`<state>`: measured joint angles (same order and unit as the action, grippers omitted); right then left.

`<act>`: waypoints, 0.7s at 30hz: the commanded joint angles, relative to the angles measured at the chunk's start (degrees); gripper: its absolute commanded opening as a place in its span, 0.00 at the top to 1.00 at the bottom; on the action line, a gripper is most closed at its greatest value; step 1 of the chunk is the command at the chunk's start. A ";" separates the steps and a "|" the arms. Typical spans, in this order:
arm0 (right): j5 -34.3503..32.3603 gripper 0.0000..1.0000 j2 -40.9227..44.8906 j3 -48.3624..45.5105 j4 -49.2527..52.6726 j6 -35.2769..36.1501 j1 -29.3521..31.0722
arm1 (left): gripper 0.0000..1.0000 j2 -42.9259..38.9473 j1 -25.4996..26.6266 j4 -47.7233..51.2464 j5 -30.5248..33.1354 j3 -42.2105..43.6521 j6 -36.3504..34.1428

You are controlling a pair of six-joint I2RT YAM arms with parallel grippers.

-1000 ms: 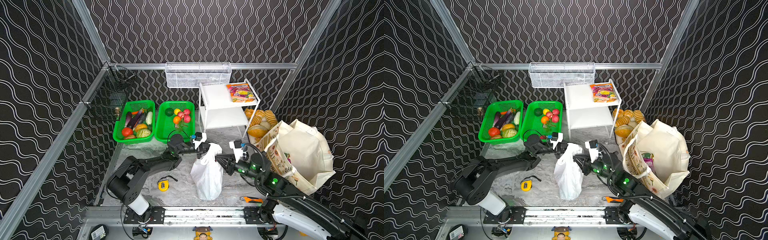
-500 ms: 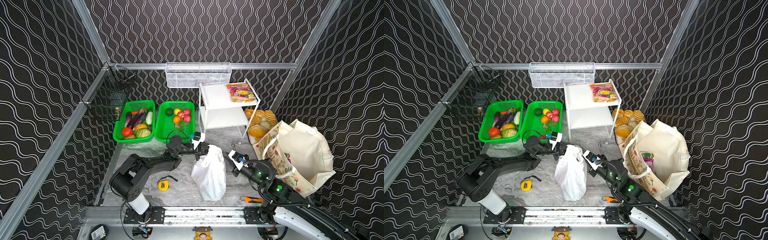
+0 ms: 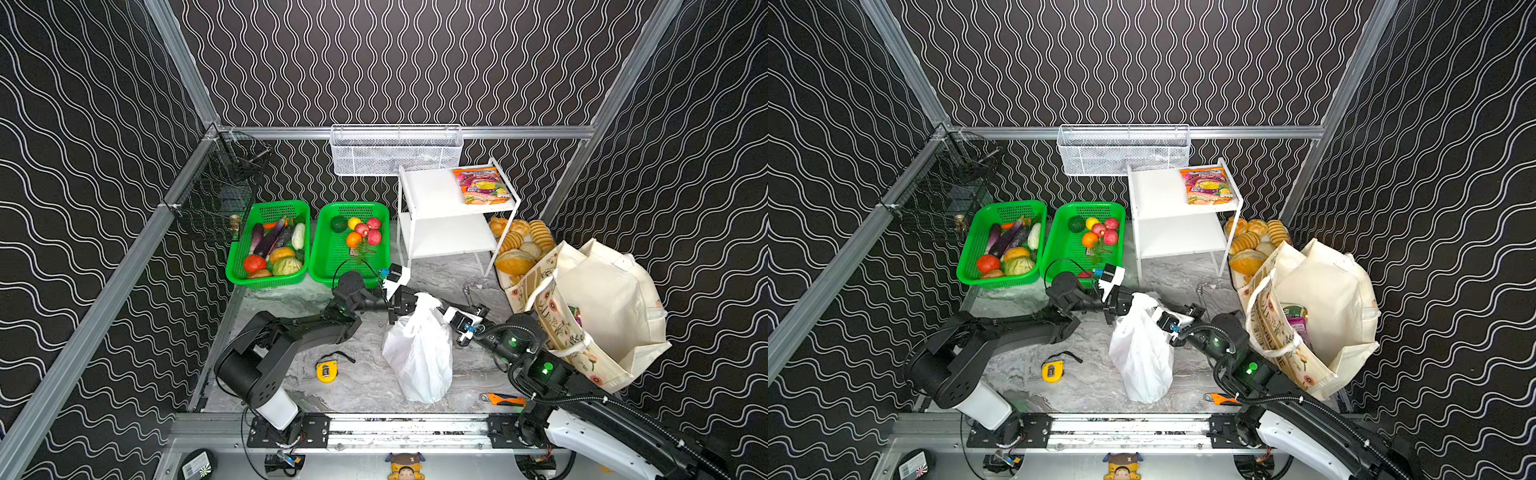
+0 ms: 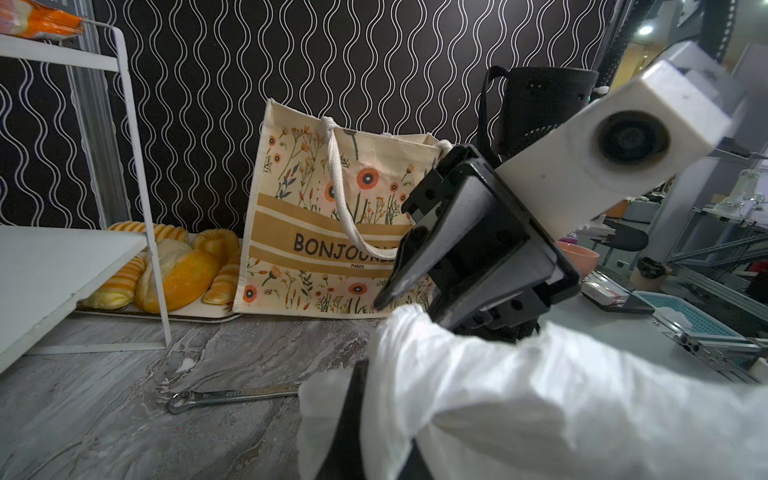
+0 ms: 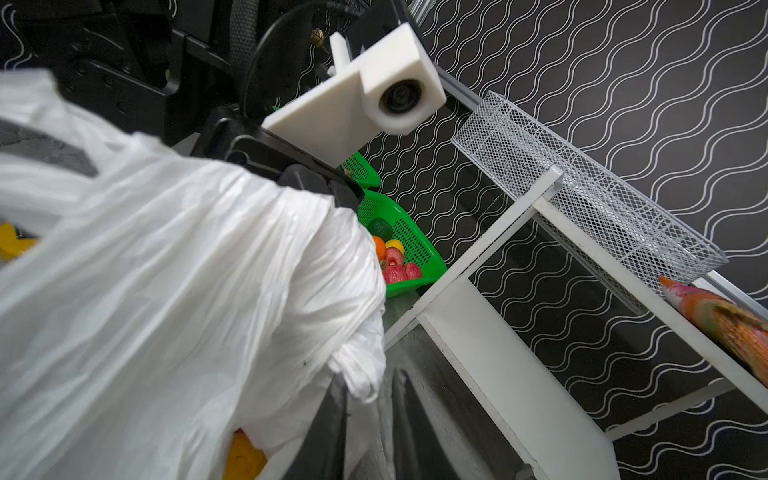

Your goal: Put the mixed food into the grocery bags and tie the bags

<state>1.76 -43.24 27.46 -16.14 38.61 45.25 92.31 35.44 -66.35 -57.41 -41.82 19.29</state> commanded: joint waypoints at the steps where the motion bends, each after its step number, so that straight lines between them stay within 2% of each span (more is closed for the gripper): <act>1: -1.93 0.84 -1.32 1.01 -1.84 -1.52 0.01 | 1.00 -0.47 -0.06 -1.92 -3.24 0.31 1.51; 3: -3.26 0.81 -1.46 0.89 -1.25 -2.32 0.05 | 1.00 -0.38 -0.06 -2.74 -4.31 0.22 2.21; 8: -4.56 0.68 -0.65 -0.19 -0.51 -3.89 -0.08 | 1.00 0.07 -0.09 -5.37 -5.75 0.19 4.34; 10: -3.97 0.68 -0.03 -1.04 -0.21 -4.49 -0.03 | 1.00 0.32 -0.07 -5.35 -5.86 0.09 4.48; 13: -3.06 0.77 0.02 -1.44 -0.21 -5.37 -0.17 | 1.00 0.86 -0.05 -6.60 -6.73 -0.18 5.48; 15: -2.53 0.89 -0.13 -1.10 -0.44 -5.94 -0.23 | 1.00 1.01 -0.02 -6.56 -7.23 -0.41 5.68; 19: -0.05 1.00 -0.93 0.18 -1.24 -8.75 -0.67 | 1.00 0.29 0.00 -3.51 -7.86 -0.46 3.53; 21: 1.63 1.00 -1.87 1.55 -1.26 -11.48 -0.64 | 1.00 -0.54 0.13 -0.34 -7.74 -0.48 1.39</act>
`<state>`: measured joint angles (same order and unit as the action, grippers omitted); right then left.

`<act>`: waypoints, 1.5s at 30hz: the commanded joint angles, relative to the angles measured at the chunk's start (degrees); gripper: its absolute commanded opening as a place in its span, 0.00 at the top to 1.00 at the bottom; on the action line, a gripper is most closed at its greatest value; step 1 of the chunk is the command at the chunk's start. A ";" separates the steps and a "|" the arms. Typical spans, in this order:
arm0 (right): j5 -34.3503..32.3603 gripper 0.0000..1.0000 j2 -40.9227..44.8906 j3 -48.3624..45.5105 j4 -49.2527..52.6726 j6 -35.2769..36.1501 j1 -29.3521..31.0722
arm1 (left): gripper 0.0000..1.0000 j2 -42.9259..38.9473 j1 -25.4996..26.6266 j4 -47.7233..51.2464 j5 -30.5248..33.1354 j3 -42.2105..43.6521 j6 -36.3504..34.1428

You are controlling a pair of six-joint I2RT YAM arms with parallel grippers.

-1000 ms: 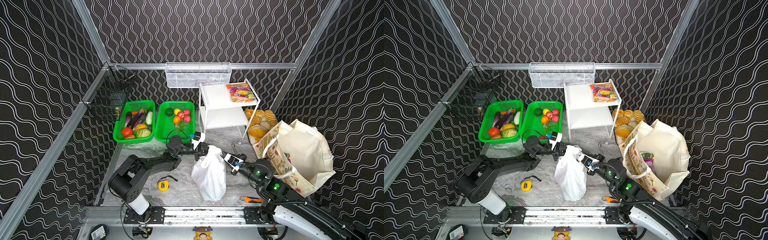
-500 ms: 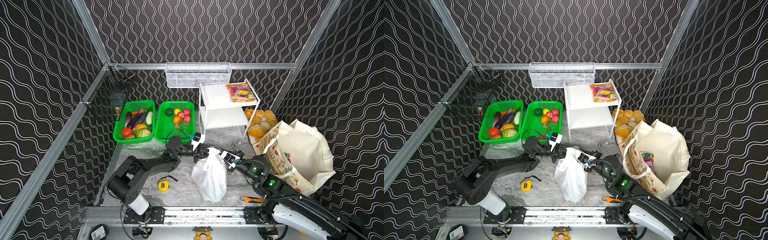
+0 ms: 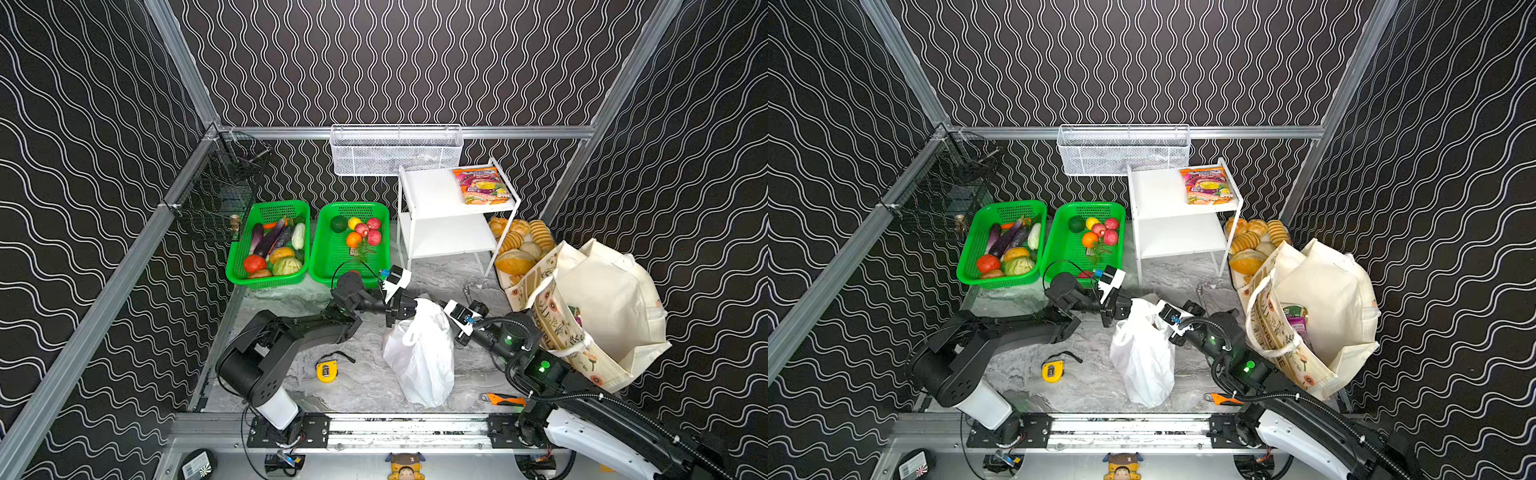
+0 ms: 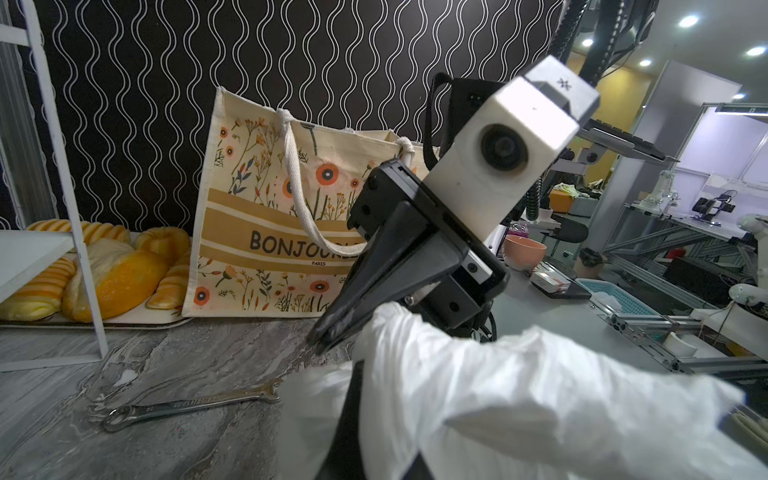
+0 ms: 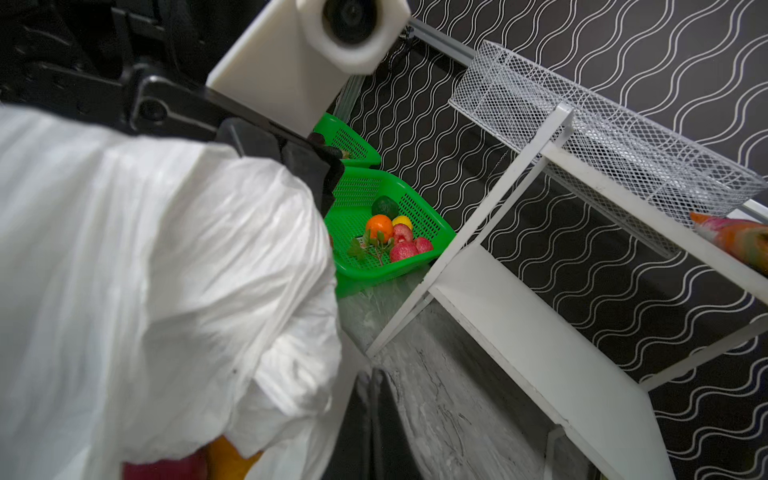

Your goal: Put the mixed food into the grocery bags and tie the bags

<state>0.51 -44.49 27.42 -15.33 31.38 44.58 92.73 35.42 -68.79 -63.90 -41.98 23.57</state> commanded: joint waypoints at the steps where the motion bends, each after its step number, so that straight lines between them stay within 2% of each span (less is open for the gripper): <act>1: 3.79 1.00 -0.97 2.15 -2.13 -5.57 -0.01 | 1.00 -1.41 0.17 3.59 -1.07 -0.38 -3.81; 5: 8.59 0.97 -2.66 3.16 -1.87 -8.39 0.04 | 1.00 -3.67 0.20 7.80 0.33 0.12 -7.32; 8: 0.45 0.85 -0.84 1.81 0.36 -8.84 -0.17 | 1.00 -6.77 0.26 10.56 4.16 1.31 -10.72; 9: -0.24 0.81 1.12 0.28 0.55 -9.03 -0.64 | 1.00 -7.92 0.26 12.34 5.28 1.45 -12.33; 14: 11.08 0.63 9.12 -4.55 3.27 -12.87 -4.04 | 1.00 -10.15 0.22 15.45 5.57 1.62 -14.26; 16: 14.03 0.58 8.59 -4.97 1.93 -15.15 -4.07 | 1.00 -9.60 0.22 14.04 4.83 1.76 -12.99; 20: 18.03 0.55 3.77 -5.27 -8.06 -20.69 -4.10 | 1.00 -8.24 0.19 10.39 4.57 1.97 -10.41; 23: 18.59 0.57 -0.29 -3.78 -11.55 -20.62 -4.10 | 1.00 -7.54 0.23 9.51 4.08 1.40 -9.47; 27: 17.20 0.73 -3.47 -3.02 -13.94 -19.78 -4.15 | 1.00 -7.05 0.26 9.98 2.68 0.55 -9.03; 29: 14.76 0.87 -4.07 -3.42 -15.60 -20.06 -4.19 | 1.00 -6.70 0.22 9.95 1.62 0.18 -8.44; 32: 10.64 0.94 -4.87 -2.86 -15.39 -19.12 -4.32 | 1.00 -6.29 0.24 9.65 0.17 0.16 -7.59; 36: 7.93 0.94 -4.67 -3.44 -17.89 -19.18 -4.32 | 1.00 -5.98 0.19 10.11 -1.39 0.06 -7.35; 38: 10.42 0.93 -4.28 -3.97 -18.37 -19.20 -4.59 | 1.00 -6.11 0.18 11.77 -2.04 -0.09 -8.41; 41: 15.06 0.84 -4.65 -2.35 -13.23 -18.32 -5.55 | 1.00 -7.08 0.26 15.66 -1.62 0.05 -11.35; 45: 11.74 0.79 -3.58 -2.68 -11.74 -20.18 -5.55 | 1.00 -8.67 0.28 20.69 -0.77 -0.05 -15.47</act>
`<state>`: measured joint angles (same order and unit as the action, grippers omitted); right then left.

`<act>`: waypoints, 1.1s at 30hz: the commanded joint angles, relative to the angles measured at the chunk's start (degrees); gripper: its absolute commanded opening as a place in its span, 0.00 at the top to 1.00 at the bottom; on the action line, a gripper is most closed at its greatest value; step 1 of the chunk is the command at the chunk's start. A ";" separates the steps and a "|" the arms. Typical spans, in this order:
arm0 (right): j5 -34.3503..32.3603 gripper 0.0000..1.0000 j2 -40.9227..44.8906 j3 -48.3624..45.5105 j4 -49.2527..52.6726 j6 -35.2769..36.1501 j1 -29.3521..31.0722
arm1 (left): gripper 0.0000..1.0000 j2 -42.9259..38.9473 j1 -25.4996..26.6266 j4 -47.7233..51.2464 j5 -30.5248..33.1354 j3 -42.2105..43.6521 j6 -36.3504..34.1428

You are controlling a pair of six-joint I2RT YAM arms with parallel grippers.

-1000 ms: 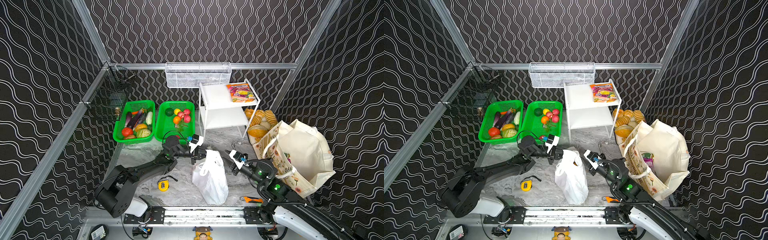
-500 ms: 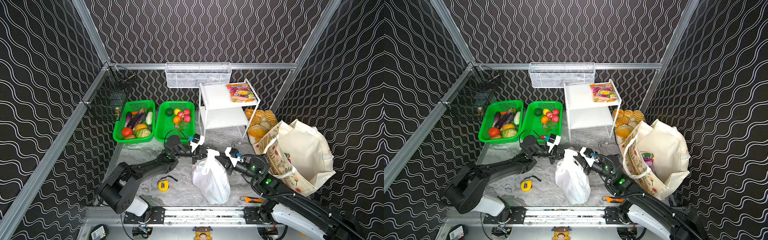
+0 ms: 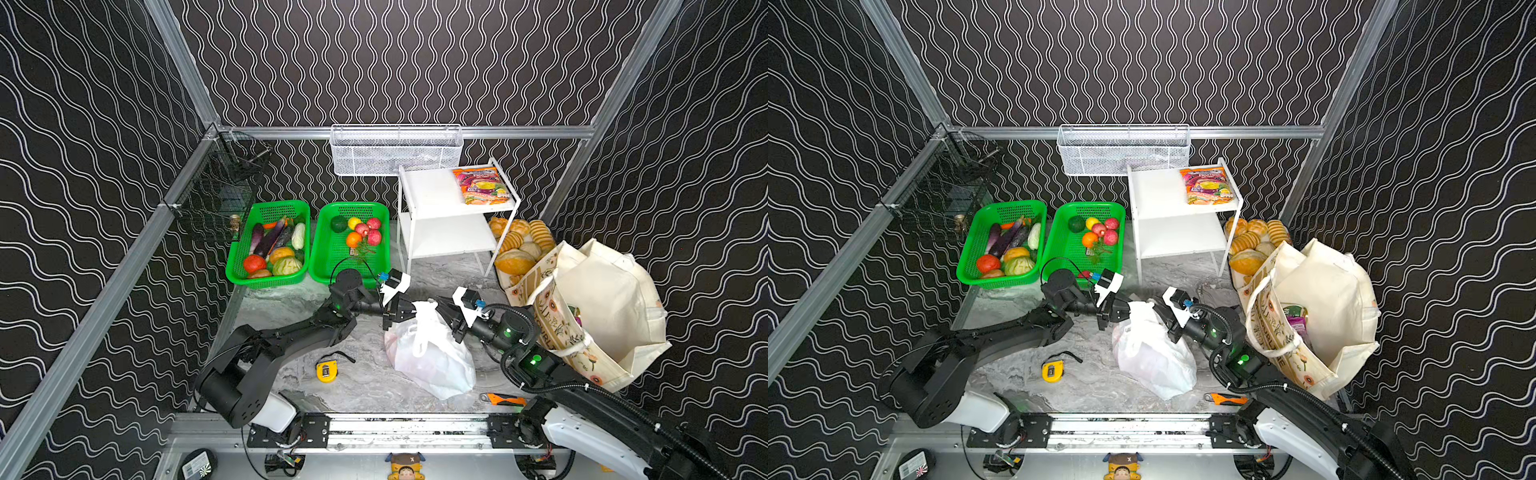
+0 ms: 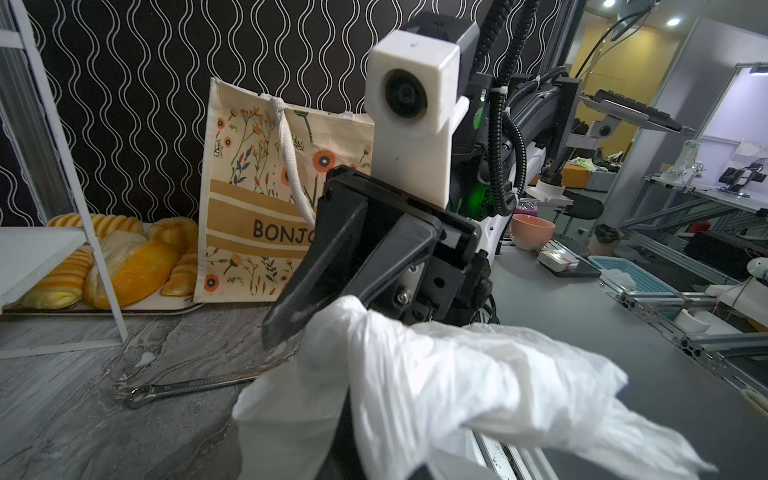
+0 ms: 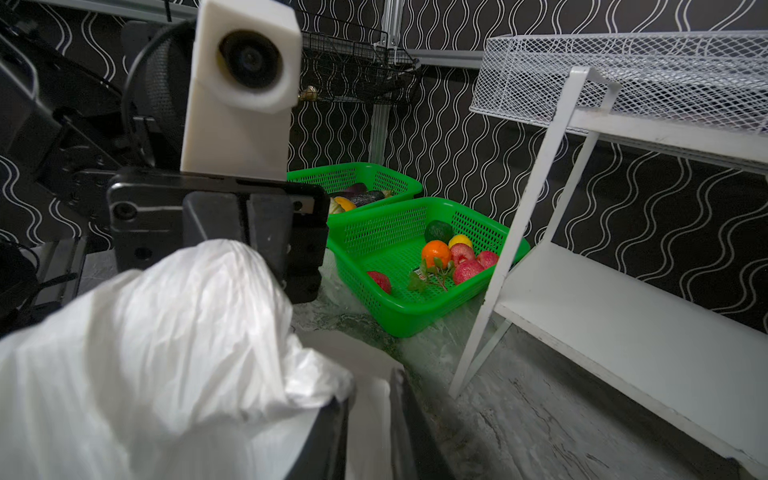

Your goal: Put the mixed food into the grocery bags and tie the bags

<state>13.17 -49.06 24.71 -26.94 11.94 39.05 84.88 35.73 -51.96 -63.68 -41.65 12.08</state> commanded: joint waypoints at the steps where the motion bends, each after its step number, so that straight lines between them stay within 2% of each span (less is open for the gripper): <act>1: -0.97 0.78 2.04 -0.50 -0.07 -1.55 -0.02 | 1.00 -1.18 0.00 4.21 -0.21 -0.23 -4.46; 4: -0.01 0.72 6.18 -1.68 3.86 -2.67 -0.02 | 1.00 -1.63 0.02 4.06 3.05 -0.20 -4.80; 7: -2.30 0.66 10.84 -1.87 10.90 -6.67 -0.10 | 1.00 -2.14 -0.03 3.03 5.54 0.34 -5.61; 9: -4.08 0.66 13.18 -0.68 15.55 -12.26 -0.19 | 1.00 -2.04 0.01 2.44 5.81 0.21 -5.79; 14: 2.42 0.70 13.00 5.13 23.06 -33.83 -1.51 | 1.00 -1.36 0.01 0.75 5.65 0.36 -5.59; 17: 4.41 0.76 9.59 7.97 22.57 -45.59 -2.42 | 1.00 -0.37 0.01 -1.54 5.57 0.60 -4.46; 23: 14.01 0.77 2.96 8.57 16.12 -61.82 -6.46 | 1.00 1.03 -0.03 -5.68 6.15 0.77 -2.06; 26: 16.12 0.77 2.34 7.80 14.89 -66.41 -7.66 | 1.00 0.99 -0.01 -4.93 6.37 0.64 -2.71; 29: 16.58 0.78 2.90 5.01 9.13 -70.09 -7.79 | 1.00 1.25 0.02 -5.11 6.03 0.58 -2.63; 33: 17.55 0.79 1.65 5.48 8.60 -69.63 -7.93 | 1.00 1.86 -0.02 -5.69 5.41 0.18 -1.93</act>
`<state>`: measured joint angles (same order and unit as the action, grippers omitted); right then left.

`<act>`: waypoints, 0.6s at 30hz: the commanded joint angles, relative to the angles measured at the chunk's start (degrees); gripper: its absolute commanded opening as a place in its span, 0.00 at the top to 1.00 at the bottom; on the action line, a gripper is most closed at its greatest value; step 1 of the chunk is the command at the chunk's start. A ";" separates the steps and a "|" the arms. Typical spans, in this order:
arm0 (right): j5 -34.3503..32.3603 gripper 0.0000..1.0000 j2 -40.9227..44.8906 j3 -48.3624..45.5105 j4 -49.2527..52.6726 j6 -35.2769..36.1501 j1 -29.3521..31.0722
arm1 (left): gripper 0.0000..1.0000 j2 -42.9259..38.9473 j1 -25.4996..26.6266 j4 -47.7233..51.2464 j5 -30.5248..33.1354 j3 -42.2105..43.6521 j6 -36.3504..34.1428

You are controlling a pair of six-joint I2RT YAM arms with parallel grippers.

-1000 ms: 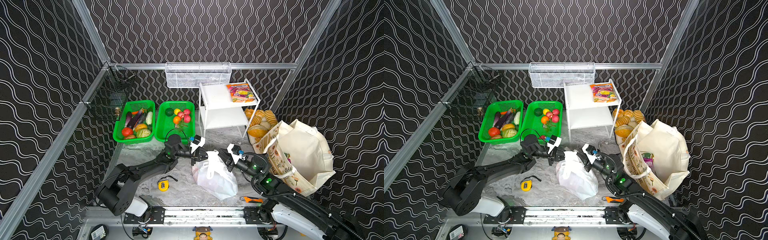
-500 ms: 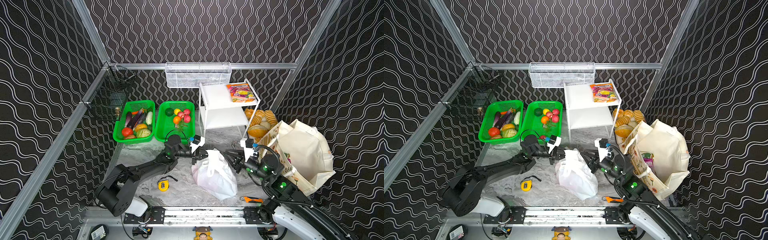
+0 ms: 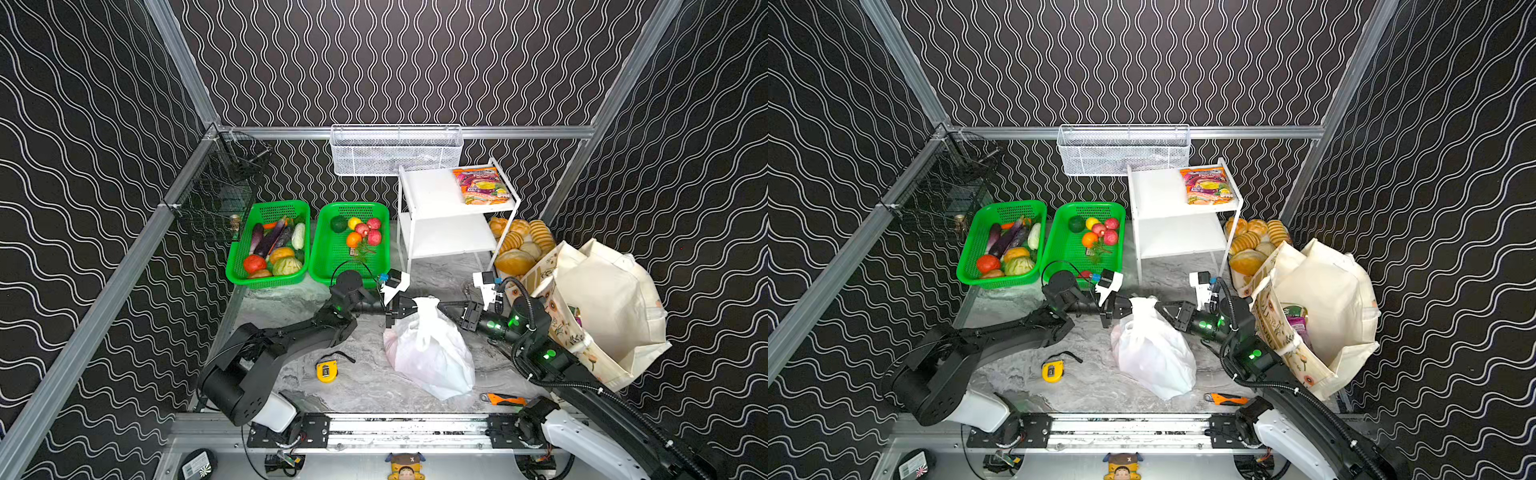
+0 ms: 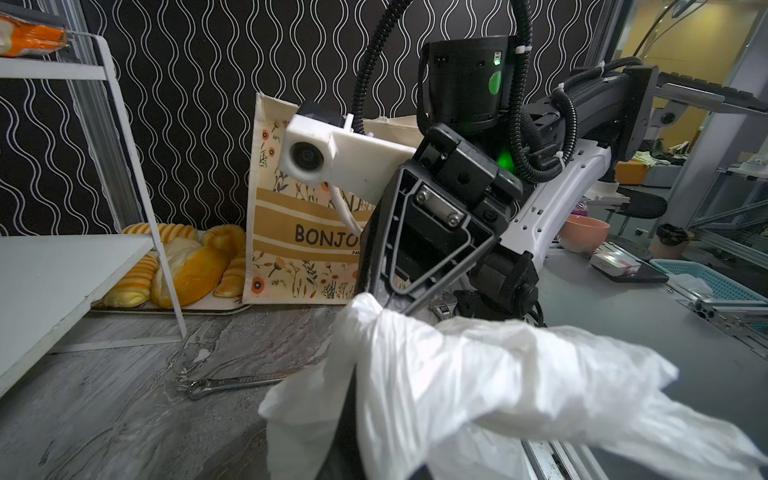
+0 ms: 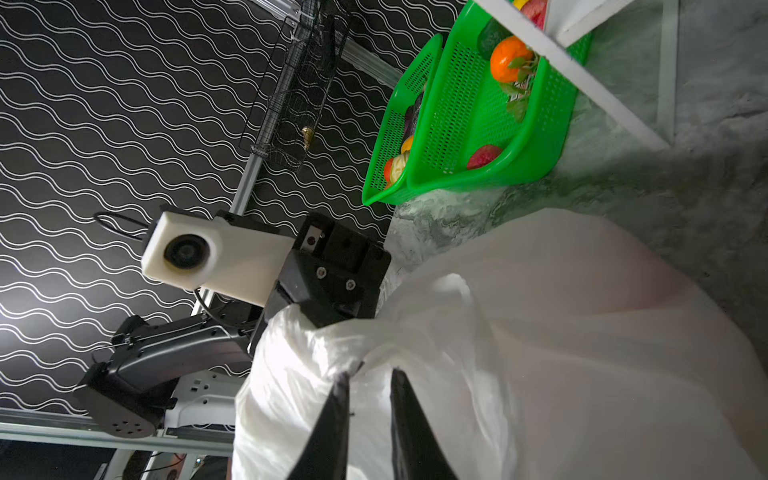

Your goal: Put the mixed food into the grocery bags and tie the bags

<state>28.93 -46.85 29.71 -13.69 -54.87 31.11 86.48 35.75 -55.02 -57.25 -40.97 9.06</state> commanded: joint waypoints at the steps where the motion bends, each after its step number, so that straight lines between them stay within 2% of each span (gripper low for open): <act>1: 2.53 0.79 -1.21 0.81 -4.73 -2.78 0.02 | 1.00 0.44 0.01 -3.02 -1.07 -0.44 1.41; 5: 4.78 0.77 -2.55 0.91 -7.79 -4.40 0.00 | 1.00 0.89 -0.01 -3.65 -1.33 -0.59 1.94; 13: 1.08 0.74 -1.80 -0.36 -10.72 -5.65 -0.45 | 1.00 0.53 -0.03 -1.95 -2.11 -0.81 1.21; 18: 2.16 0.76 -3.55 0.17 -12.61 -6.82 -0.75 | 1.00 0.61 0.16 -1.68 -2.17 -0.94 1.29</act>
<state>31.33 -49.80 29.50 -21.96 -60.27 30.39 87.20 35.83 -56.25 -58.74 -41.32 10.37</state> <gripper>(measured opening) 0.250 0.049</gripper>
